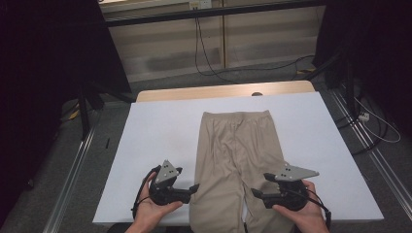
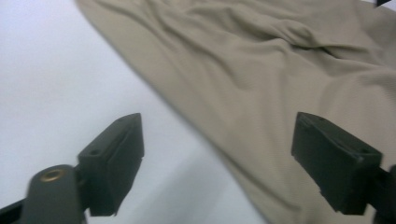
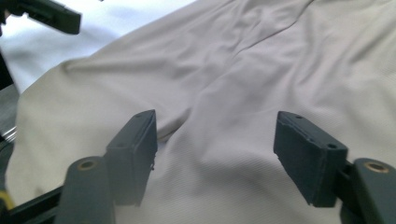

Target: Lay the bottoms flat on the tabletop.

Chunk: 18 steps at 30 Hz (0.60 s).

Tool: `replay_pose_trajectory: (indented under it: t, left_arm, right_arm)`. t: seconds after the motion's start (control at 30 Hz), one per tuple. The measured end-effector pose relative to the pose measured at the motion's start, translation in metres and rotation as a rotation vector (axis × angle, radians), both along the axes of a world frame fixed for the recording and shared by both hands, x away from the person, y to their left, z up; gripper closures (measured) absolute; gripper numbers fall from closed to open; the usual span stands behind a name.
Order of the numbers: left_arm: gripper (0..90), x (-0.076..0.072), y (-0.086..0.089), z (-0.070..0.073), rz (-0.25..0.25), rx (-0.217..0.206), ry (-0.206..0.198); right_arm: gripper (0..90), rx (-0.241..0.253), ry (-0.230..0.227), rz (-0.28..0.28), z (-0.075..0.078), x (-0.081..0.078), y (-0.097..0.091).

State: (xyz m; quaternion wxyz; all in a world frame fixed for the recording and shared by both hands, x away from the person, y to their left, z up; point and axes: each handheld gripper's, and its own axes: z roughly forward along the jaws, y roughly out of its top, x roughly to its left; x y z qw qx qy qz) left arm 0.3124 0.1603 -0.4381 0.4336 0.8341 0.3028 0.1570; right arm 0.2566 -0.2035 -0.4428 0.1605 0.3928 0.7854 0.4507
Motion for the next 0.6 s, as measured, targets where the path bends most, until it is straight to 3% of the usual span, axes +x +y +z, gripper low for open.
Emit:
replay_pose_trajectory:
  t: [0.27, 0.4, 0.5, 0.6]
  left_arm:
    - [7.0, 0.004, 0.013, 0.006, 0.061, -0.059, -0.063]
    - [5.6, 0.008, 0.02, 0.008, 0.083, -0.072, -0.068]
    - [5.6, 0.008, 0.027, 0.009, 0.091, -0.106, -0.068]
    - [5.6, 0.008, 0.034, 0.01, 0.129, -0.122, -0.073]
  right_arm:
    - [16.3, 0.052, -0.071, -0.084, 0.012, 0.004, -0.021]
    - [9.7, 0.059, -0.088, -0.133, 0.015, 0.006, -0.03]
    - [6.8, 0.068, -0.094, -0.149, 0.016, 0.006, -0.036]
    - [5.6, 0.067, -0.108, -0.152, 0.015, 0.006, -0.043]
